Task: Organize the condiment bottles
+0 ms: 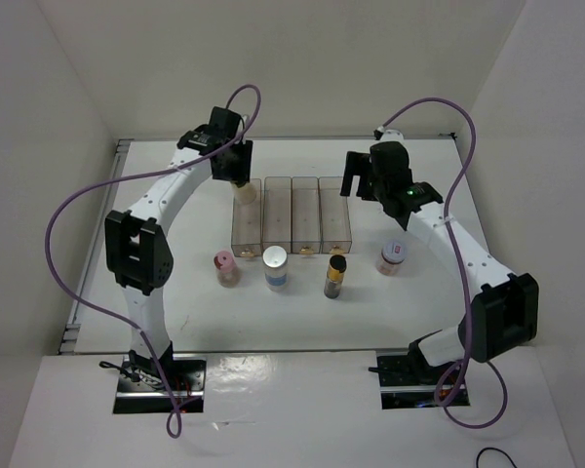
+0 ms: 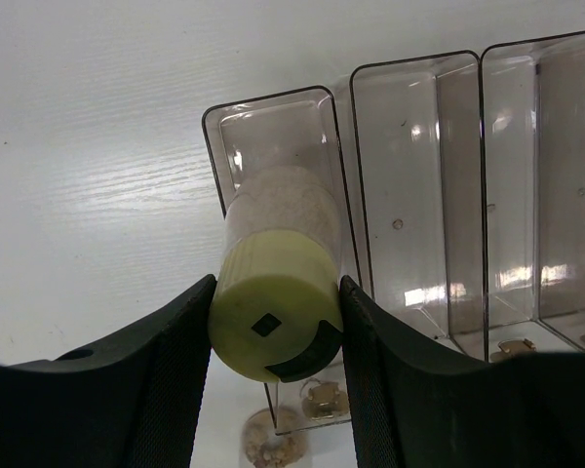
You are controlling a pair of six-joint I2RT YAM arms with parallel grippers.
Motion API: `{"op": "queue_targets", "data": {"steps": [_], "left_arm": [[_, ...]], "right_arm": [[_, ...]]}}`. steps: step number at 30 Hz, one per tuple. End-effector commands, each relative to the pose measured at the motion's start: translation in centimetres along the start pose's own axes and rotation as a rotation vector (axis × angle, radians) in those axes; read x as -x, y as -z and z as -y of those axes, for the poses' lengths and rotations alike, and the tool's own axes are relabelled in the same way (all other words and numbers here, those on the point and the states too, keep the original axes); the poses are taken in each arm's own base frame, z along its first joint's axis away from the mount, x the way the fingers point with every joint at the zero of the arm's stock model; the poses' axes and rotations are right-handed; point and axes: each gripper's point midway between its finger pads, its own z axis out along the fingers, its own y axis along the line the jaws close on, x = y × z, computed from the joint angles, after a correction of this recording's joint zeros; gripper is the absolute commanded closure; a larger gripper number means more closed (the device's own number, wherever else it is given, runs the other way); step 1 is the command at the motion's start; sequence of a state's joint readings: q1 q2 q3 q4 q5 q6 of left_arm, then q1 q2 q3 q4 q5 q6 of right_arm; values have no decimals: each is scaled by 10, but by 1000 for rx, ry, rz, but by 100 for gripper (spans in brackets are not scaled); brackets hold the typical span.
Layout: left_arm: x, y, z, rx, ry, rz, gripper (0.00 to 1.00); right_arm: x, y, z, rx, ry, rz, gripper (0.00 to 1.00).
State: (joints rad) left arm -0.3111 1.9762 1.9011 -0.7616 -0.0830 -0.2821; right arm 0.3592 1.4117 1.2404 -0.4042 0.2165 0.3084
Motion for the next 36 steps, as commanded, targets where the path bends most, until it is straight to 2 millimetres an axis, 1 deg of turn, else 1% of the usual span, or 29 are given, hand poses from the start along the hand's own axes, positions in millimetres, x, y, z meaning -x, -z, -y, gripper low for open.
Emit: {"op": "queue_targets", "data": {"steps": [1, 2, 4, 7, 8, 9, 11, 12, 13, 15, 18, 20, 23, 24, 25, 26, 28, 31, 32, 33, 34, 36], "left_arm": [[6, -6, 4, -14, -29, 22, 53], [3, -8, 2, -3, -29, 15, 53], [-1, -18, 2, 0, -30, 0, 53], [-4, -23, 1, 2, -30, -13, 53], [-8, -27, 7, -10, -38, -24, 53], [-12, -28, 6, -8, -39, -35, 53], [-12, -28, 6, -8, -39, -35, 53], [-13, -28, 11, -14, -37, -35, 53], [-13, -32, 11, -14, -37, -35, 53], [-13, -32, 11, -14, -37, -35, 53], [-22, -39, 15, -13, -46, -65, 53], [-27, -38, 23, -12, -65, -72, 53], [-36, -41, 24, 0, -75, -93, 52], [-36, -41, 24, 1, -66, -93, 52], [-36, -41, 22, 9, -66, -91, 52], [-42, -42, 26, 7, -75, -103, 52], [-45, -44, 24, 19, -67, -110, 52], [-51, -46, 21, 32, -60, -125, 47], [-49, -47, 21, 30, -59, -116, 45], [-49, -47, 22, 31, -50, -116, 40], [-52, -50, 21, 33, -51, -125, 37], [-49, -51, 21, 40, -51, -114, 34]], "right_arm": [[10, -5, -2, 12, 3, 30, 1], [11, -6, 2, 4, -2, 32, 1], [9, -8, 2, 1, 0, 23, 1], [8, -8, 0, 10, 0, 20, 1], [8, -8, 0, 10, 0, 20, 1], [8, -8, 0, 10, 0, 20, 1], [8, -8, 0, 10, 0, 20, 1], [8, -8, 0, 10, 0, 20, 1], [8, -8, 0, 10, 0, 20, 1], [6, -8, 1, 7, 2, 12, 1], [6, -8, 2, 7, 11, 12, 1], [6, -8, 2, 7, 11, 12, 1], [6, -8, 2, 7, 20, 12, 1], [6, -8, 2, 7, 20, 12, 1], [2, -9, 3, 4, 22, 3, 1], [0, -9, 4, 1, 24, -5, 1], [0, -9, 4, 1, 24, -5, 1], [0, -9, 4, 1, 33, -5, 1], [2, -6, 4, 4, 31, 3, 1], [-2, -7, 5, 1, 33, -5, 1], [-2, -7, 5, 1, 33, -5, 1], [-2, -7, 6, 1, 42, -5, 1]]}}
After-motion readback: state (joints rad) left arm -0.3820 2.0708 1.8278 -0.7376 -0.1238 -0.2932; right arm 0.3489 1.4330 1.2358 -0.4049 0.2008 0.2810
